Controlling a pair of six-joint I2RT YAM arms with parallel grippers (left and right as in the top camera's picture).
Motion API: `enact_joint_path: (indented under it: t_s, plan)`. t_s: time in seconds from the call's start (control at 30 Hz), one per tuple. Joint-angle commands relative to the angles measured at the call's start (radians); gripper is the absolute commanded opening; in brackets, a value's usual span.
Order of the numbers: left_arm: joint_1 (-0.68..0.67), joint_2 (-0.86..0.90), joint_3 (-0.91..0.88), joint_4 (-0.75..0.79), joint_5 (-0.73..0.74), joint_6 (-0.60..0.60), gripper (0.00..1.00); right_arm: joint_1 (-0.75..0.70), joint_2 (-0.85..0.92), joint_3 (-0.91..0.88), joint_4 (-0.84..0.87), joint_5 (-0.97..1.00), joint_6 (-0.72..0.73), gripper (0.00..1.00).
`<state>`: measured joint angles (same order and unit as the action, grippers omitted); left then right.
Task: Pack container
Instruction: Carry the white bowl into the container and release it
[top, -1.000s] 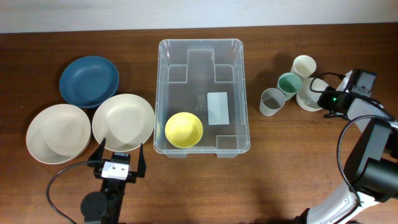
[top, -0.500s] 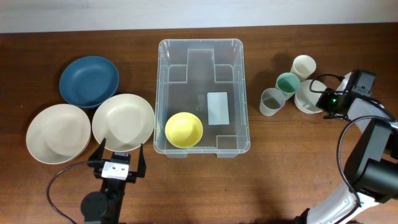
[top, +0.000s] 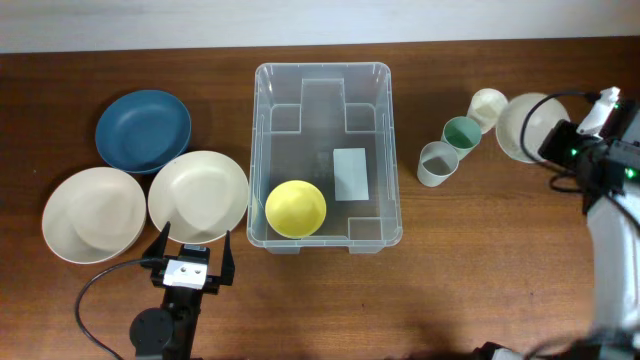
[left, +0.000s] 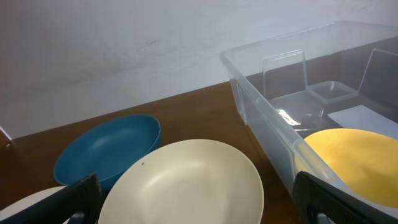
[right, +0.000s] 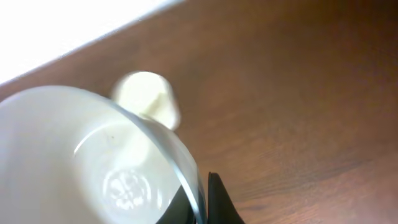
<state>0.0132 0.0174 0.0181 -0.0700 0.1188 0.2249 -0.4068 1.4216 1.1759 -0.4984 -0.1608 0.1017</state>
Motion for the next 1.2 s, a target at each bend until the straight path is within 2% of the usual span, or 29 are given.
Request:
enact_joint_path:
  t_s: [0.0, 0.1, 0.27, 0.5, 0.67, 0.8, 1.17]
  plan:
    - [-0.004, -0.006, -0.009, 0.002, -0.007, 0.016, 0.99, 0.127, -0.107, 0.002, -0.014, -0.072, -0.046, 0.04]
    - [-0.004, -0.006, -0.009, 0.002, -0.007, 0.016, 0.99, 0.331, -0.165, 0.002, -0.002, -0.072, -0.046, 0.04]
    - [-0.004, -0.006, -0.009, 0.002, -0.007, 0.016, 0.99, 0.652, -0.139, 0.002, 0.042, -0.040, -0.042, 0.04]
    - [-0.004, -0.006, -0.009, 0.002, -0.007, 0.016, 0.99, 0.932, -0.015, 0.002, 0.055, 0.114, -0.042, 0.04]
    - [-0.004, -0.006, -0.009, 0.002, -0.008, 0.016, 0.99, 1.035, 0.164, 0.002, 0.139, 0.113, -0.042, 0.04]
    - [-0.004, -0.006, -0.009, 0.002, -0.007, 0.016, 0.99, 1.069, 0.241, 0.002, 0.182, 0.101, -0.040, 0.04]
    - [-0.004, -0.006, -0.009, 0.002, -0.007, 0.016, 0.99, 1.088, 0.261, 0.001, 0.155, 0.090, -0.030, 0.04]
